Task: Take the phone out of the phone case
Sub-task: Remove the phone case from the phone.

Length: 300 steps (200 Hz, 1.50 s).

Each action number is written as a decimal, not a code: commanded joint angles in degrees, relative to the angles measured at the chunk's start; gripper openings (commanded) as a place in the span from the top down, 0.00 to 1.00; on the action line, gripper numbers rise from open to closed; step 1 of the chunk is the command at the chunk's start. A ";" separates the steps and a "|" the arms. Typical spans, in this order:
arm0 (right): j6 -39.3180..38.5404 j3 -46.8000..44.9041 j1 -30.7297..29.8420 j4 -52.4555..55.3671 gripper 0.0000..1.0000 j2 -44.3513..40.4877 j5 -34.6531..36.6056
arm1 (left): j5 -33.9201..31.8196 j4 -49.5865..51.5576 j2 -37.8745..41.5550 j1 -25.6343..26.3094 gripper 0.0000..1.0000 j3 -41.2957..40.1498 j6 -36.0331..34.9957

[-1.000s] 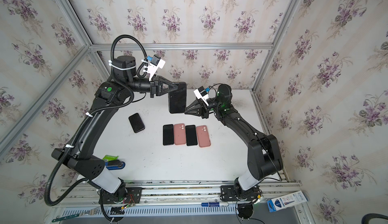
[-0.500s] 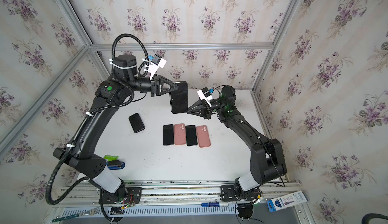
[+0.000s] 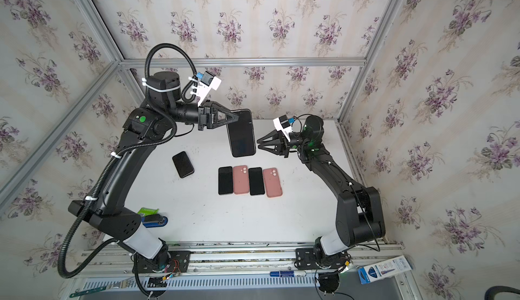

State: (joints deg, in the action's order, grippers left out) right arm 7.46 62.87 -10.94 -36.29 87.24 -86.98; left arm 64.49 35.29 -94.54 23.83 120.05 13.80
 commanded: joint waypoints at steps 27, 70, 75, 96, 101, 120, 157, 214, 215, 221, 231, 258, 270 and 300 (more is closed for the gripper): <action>1.46 -0.14 0.12 -2.24 0.68 -0.16 1.72 | 1.44 -2.32 -0.37 -0.19 1.00 0.57 1.49; 11.74 -5.09 0.10 -4.73 0.53 -5.68 13.20 | -6.71 -7.19 -0.98 -1.24 1.00 1.06 8.96; 14.61 -5.84 0.13 -5.46 0.52 -6.49 16.17 | -8.02 -8.31 -1.30 -1.25 1.00 1.06 11.01; 27.80 -9.05 0.34 -9.69 0.49 -10.15 26.69 | -12.34 -12.28 -2.67 -1.63 1.00 1.07 20.93; 31.21 -9.67 0.37 -10.40 0.48 -10.94 29.45 | -12.63 -13.41 -2.95 -1.83 1.00 0.94 24.03; 41.63 -9.47 0.47 -7.25 0.49 -13.35 35.68 | -13.22 -17.89 -4.10 -2.38 1.00 0.05 33.27; 49.32 -8.16 -0.75 -5.87 0.45 -16.91 36.98 | -12.08 -26.71 -5.40 -3.33 1.00 -1.23 44.60; 55.23 -9.62 -4.27 -11.55 0.43 -18.79 38.90 | -10.82 -31.73 -6.92 -3.62 1.00 -1.74 49.91; 55.26 -9.66 -4.31 -11.58 0.43 -18.78 38.99 | -10.76 -31.84 -6.94 -3.62 1.00 -1.79 49.96; 55.56 -9.89 -4.79 -11.89 0.43 -18.78 39.43 | -10.56 -32.69 -7.02 -3.62 1.00 -1.89 50.62; 55.73 -10.19 -5.53 -12.68 0.43 -18.77 39.80 | -10.25 -33.79 -7.23 -3.62 1.00 -1.92 51.37; 55.27 -10.79 -6.98 -13.12 0.43 -17.90 40.95 | -9.76 -35.63 -7.58 -3.62 1.00 -2.14 52.68; 55.53 -11.07 -7.12 -14.06 0.44 -17.48 41.43 | -9.37 -36.61 -7.65 -3.62 1.00 -2.34 53.36; 55.38 -10.70 -7.17 -14.42 0.44 -16.50 42.24 | -8.88 -38.22 -7.67 -3.62 1.00 -2.72 54.00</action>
State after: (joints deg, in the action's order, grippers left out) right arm 62.17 51.64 -18.00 -47.27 70.15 -46.04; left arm 54.17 3.01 -102.32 20.25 117.34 65.28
